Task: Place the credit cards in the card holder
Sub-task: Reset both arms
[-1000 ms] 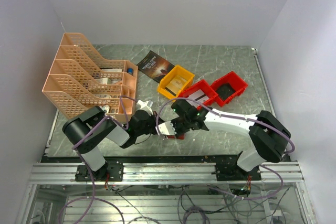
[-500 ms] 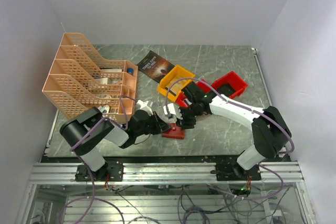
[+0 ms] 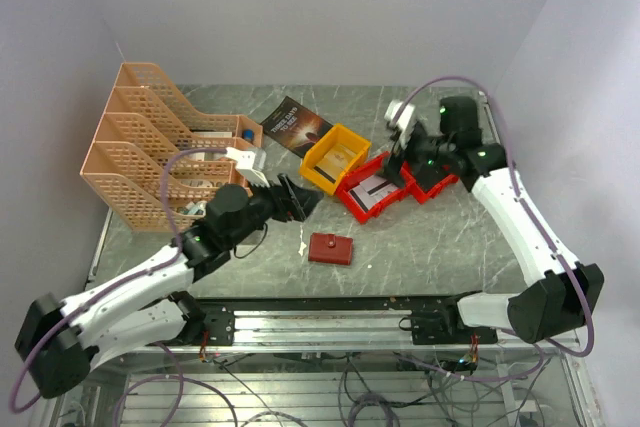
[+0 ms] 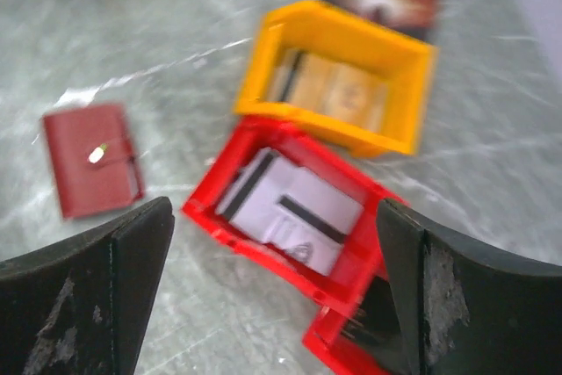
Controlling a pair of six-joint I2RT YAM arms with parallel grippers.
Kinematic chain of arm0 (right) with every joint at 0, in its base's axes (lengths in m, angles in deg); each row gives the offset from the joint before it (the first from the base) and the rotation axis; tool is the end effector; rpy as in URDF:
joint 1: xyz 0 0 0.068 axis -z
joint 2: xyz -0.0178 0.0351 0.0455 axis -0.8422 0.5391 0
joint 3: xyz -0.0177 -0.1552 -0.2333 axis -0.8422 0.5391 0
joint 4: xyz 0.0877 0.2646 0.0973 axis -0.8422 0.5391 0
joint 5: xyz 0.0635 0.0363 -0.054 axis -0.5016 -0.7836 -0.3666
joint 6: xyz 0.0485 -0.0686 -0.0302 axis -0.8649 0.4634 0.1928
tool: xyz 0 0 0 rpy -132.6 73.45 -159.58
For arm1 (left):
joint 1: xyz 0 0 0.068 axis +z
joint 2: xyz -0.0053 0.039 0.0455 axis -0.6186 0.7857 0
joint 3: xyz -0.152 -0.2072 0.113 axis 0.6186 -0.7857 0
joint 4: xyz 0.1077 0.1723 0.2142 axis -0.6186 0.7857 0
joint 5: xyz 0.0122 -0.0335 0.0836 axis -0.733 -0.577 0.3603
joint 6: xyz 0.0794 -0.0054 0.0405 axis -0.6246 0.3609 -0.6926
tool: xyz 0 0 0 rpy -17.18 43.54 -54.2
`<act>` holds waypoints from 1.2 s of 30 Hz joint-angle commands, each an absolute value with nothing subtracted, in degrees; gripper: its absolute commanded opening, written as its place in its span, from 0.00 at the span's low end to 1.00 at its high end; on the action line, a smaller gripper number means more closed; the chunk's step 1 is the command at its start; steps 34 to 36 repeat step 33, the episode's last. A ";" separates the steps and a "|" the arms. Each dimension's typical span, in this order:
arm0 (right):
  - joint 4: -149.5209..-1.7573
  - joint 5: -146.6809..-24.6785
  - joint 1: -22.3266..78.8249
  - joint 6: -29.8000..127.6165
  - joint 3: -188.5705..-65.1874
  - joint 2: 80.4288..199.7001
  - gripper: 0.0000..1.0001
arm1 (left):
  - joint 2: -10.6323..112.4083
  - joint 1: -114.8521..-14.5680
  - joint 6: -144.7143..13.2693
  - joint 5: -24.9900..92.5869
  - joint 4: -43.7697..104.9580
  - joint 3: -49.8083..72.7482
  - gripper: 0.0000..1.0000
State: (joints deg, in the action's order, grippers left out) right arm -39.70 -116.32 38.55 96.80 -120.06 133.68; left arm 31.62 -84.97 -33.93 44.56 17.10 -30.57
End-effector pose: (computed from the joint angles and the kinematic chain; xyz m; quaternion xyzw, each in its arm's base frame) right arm 0.3005 0.1546 0.3150 -0.5462 0.6829 0.2208 0.4319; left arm 0.2067 -0.2147 0.2426 0.0087 0.7682 -0.4412 0.4638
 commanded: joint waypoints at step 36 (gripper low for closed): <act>-41.38 -87.14 48.13 53.77 -154.44 130.61 1.00 | 33.27 -84.00 -54.17 54.32 66.12 27.16 0.99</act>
